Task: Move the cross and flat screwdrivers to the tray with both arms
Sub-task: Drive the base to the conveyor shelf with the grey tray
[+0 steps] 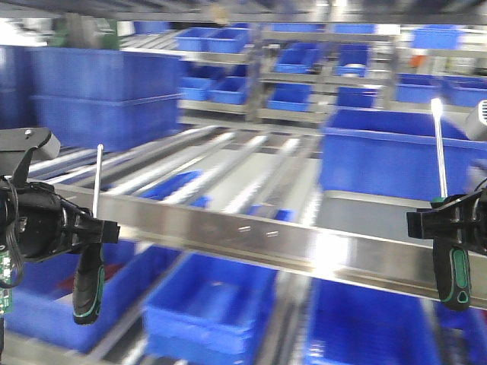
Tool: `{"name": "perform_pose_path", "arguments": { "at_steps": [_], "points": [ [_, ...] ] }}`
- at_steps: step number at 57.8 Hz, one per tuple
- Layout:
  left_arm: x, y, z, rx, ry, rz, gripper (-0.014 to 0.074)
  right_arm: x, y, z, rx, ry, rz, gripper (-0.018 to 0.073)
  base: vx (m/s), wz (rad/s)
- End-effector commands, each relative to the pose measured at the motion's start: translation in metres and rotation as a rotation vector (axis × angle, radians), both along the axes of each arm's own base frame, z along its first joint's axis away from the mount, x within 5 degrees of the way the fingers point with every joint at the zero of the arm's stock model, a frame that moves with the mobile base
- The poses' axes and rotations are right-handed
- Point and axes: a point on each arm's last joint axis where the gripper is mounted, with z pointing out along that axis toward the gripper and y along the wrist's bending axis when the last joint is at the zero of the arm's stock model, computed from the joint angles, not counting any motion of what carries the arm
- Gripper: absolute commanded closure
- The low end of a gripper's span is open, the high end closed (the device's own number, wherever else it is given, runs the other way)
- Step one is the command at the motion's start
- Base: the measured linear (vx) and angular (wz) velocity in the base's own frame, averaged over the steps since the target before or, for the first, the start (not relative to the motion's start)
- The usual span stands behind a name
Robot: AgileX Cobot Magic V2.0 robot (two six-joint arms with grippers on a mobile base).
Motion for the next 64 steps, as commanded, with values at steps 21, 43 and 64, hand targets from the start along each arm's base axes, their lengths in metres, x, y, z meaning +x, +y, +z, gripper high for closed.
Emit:
{"name": "perform_pose_path", "arguments": {
  "at_steps": [21,43,64],
  "points": [
    [-0.0059,0.0002,0.0265,-0.067,-0.124,0.022,0.0597,-0.0032,-0.001,0.0237,0.011,-0.142,0.017,0.0568,0.2,-0.67],
    [-0.0059,0.0002,0.0265,-0.067,-0.124,0.022,0.0597,-0.0032,-0.001,0.0237,0.011,-0.142,0.017,0.0568,0.19,-0.4],
    [-0.0059,0.0002,0.0265,-0.067,-0.124,0.022,0.0597,-0.0033,-0.001,0.0236,0.01,-0.141,0.017,0.0568,0.22,-0.04]
  ]
}}
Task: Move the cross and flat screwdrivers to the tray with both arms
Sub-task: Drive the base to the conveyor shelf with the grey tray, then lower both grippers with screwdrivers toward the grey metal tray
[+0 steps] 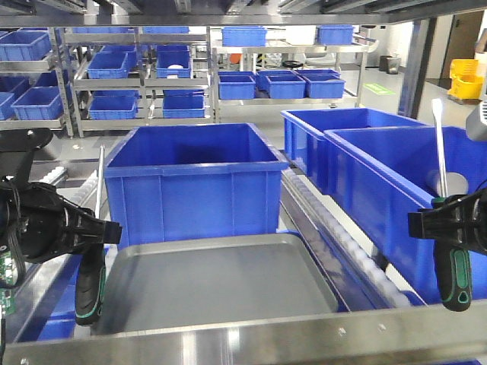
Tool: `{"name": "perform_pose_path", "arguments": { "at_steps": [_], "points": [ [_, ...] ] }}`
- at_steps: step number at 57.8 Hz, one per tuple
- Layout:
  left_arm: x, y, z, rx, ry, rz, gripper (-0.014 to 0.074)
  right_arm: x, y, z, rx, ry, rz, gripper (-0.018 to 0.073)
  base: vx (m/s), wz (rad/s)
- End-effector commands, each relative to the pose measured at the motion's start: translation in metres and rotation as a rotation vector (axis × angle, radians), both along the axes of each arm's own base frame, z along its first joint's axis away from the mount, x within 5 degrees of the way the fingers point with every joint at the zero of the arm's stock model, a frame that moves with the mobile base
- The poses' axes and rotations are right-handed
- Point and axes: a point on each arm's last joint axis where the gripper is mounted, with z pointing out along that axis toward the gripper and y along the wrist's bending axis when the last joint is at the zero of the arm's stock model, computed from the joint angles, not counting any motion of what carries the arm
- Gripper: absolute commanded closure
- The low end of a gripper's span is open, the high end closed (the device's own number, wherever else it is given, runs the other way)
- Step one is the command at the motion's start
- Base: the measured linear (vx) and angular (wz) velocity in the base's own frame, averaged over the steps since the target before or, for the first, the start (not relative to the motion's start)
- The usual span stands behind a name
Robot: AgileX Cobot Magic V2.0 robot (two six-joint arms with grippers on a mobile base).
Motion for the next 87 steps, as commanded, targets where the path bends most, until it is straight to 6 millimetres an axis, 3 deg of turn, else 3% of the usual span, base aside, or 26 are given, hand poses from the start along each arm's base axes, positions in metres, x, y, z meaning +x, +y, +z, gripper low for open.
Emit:
{"name": "perform_pose_path", "arguments": {
  "at_steps": [1,87],
  "points": [
    [-0.0058,0.0003,0.0265,-0.065,-0.125,0.023,0.0597,-0.0032,-0.001,0.0237,0.011,-0.143,0.017,0.0568,0.24,0.11],
    [-0.0058,0.0003,0.0265,-0.065,-0.125,0.023,0.0597,-0.0032,-0.0009,0.0239,0.012,-0.144,0.018,0.0568,0.1,0.09]
  ]
}}
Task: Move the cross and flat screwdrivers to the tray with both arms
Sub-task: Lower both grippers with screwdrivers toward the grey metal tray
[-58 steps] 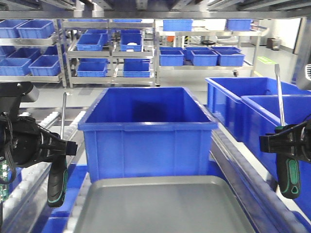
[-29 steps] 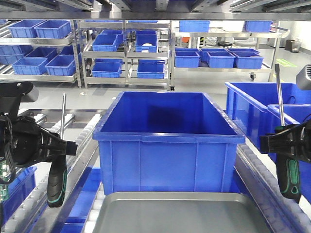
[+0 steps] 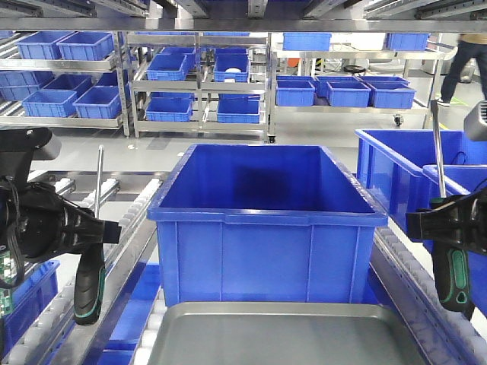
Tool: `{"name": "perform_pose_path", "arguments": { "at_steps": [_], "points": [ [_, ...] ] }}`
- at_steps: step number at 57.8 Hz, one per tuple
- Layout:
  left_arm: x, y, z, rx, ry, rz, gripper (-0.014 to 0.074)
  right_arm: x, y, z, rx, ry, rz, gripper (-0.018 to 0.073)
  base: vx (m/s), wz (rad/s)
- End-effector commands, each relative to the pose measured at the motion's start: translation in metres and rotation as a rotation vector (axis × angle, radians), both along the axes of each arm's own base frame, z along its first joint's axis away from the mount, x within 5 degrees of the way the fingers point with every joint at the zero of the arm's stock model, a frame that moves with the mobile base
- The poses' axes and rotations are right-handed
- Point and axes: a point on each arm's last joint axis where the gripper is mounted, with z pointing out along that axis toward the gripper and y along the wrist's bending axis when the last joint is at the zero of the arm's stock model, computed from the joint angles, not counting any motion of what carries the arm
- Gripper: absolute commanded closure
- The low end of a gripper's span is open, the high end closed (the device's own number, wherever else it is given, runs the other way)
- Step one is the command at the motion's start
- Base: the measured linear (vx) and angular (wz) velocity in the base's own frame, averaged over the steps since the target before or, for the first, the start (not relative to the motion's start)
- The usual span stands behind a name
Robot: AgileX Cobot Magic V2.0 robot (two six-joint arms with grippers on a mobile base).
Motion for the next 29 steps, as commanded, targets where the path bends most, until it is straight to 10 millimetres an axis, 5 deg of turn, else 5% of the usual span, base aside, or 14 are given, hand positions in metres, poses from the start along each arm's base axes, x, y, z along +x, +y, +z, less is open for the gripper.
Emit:
{"name": "perform_pose_path", "arguments": {
  "at_steps": [1,29],
  "points": [
    [-0.0058,0.0003,0.0265,-0.065,-0.125,0.023,0.0597,-0.0032,-0.0009,0.0239,0.012,-0.144,0.018,0.0568,0.0,0.0],
    [-0.0036,-0.0017,0.0282,-0.119,-0.135,0.034,0.0597,-0.0024,0.0036,0.0217,0.077,-0.12,0.031,0.0568,0.0,0.0]
  ]
}}
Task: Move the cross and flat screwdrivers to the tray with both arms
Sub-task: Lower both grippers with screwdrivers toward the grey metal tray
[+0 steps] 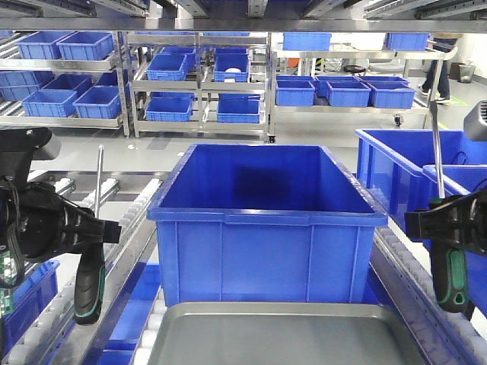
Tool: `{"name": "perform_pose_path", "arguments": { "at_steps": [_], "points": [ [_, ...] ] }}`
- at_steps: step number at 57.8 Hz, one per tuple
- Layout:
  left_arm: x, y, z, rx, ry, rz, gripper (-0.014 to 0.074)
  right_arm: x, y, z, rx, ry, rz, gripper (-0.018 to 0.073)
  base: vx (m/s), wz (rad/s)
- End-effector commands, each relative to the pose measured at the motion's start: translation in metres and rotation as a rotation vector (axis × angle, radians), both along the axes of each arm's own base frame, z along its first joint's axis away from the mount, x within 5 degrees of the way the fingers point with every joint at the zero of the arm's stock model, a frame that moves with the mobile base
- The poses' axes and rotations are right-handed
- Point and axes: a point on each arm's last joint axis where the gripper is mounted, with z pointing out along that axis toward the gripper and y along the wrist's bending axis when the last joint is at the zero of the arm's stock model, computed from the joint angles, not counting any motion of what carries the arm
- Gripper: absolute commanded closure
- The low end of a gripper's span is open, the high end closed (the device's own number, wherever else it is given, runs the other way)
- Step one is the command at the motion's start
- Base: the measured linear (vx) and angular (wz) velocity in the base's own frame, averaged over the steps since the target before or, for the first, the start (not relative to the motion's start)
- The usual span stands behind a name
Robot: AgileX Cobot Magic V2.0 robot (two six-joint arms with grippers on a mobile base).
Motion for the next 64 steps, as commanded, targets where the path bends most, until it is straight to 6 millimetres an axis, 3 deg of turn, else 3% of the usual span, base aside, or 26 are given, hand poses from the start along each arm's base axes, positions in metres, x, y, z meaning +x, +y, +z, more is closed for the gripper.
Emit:
{"name": "perform_pose_path", "arguments": {
  "at_steps": [1,6,18,36,49,64],
  "points": [
    [-0.003,-0.003,0.028,-0.138,-0.129,0.036,0.0597,-0.001,0.003,0.021,0.056,-0.122,0.028,0.0568,0.0,0.0],
    [-0.001,-0.014,0.027,-0.259,-0.091,0.011,0.0597,0.003,0.007,0.016,0.074,-0.087,0.05,0.0568,0.0,0.0],
    [0.0,-0.053,0.007,-0.298,0.019,-0.159,0.0597,0.014,0.021,-0.005,0.092,0.056,0.154,0.0568,0.0,0.0],
    [0.014,-0.098,-0.047,-0.251,0.224,-0.259,0.0597,0.044,0.041,-0.044,0.134,0.241,0.235,0.0564,0.0,0.0],
    [0.024,-0.109,-0.067,-0.304,0.303,-0.239,0.0593,0.056,0.049,-0.069,0.151,0.381,0.247,0.0559,0.0,0.0],
    [0.025,-0.112,-0.075,-0.312,0.36,-0.25,0.0547,0.055,0.052,-0.088,0.148,0.543,0.266,0.0507,0.0,0.0]
  ]
}}
